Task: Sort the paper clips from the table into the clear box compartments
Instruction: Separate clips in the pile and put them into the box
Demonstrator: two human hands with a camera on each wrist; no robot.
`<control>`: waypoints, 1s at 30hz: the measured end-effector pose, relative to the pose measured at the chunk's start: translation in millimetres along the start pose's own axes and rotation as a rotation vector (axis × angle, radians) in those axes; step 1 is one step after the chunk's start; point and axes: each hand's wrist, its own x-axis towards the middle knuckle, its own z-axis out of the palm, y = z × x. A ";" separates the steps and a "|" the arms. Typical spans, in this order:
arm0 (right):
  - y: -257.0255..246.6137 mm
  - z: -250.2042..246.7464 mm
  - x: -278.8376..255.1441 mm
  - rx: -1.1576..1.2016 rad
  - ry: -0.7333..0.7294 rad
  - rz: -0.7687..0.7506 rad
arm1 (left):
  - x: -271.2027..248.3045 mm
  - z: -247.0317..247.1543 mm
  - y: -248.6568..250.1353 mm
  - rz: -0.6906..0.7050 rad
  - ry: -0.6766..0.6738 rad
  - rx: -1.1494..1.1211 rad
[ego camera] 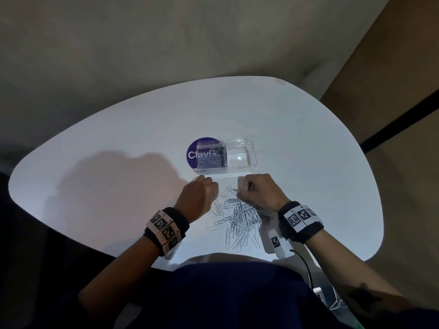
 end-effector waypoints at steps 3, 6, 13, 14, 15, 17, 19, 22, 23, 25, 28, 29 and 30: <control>7.8 0.0 -0.6 0.067 0.057 0.025 | -2.5 -3.9 -4.4 -0.027 -0.012 -0.006; 18.1 1.5 0.0 0.150 0.078 0.021 | -2.4 -2.4 1.1 -0.011 0.007 -0.044; 11.4 -8.8 -12.0 0.430 0.016 0.129 | 10.9 10.9 28.8 0.058 -0.039 -0.040; 9.2 -10.8 -14.9 0.528 -0.008 0.140 | 13.1 12.4 31.9 0.053 -0.065 -0.003; 6.9 -12.6 -17.7 0.604 -0.032 0.141 | 14.6 14.1 34.4 0.052 -0.081 0.024; 1.8 -13.1 -21.1 0.667 -0.032 0.134 | 16.1 15.4 37.5 0.042 -0.099 0.020; 0.1 -7.6 -19.6 0.628 0.017 0.119 | 16.7 15.8 37.6 0.030 -0.117 -0.026; 7.8 1.9 -12.0 0.436 0.033 0.059 | 15.0 13.9 32.2 -0.011 -0.124 -0.150; 12.7 5.2 -8.4 0.327 0.036 0.026 | 13.6 12.7 29.0 -0.035 -0.122 -0.202; 15.6 10.6 -5.6 0.126 0.012 -0.025 | 10.1 10.8 20.4 -0.076 -0.103 -0.349; 10.5 17.2 -5.3 -0.116 -0.037 -0.054 | 4.6 6.3 9.3 -0.094 -0.087 -0.585; 9.9 19.2 -4.2 -0.138 -0.028 -0.062 | 3.8 5.0 6.4 -0.102 -0.092 -0.633; 8.5 20.1 -3.9 -0.121 -0.021 -0.053 | 3.2 4.0 4.0 -0.113 -0.098 -0.669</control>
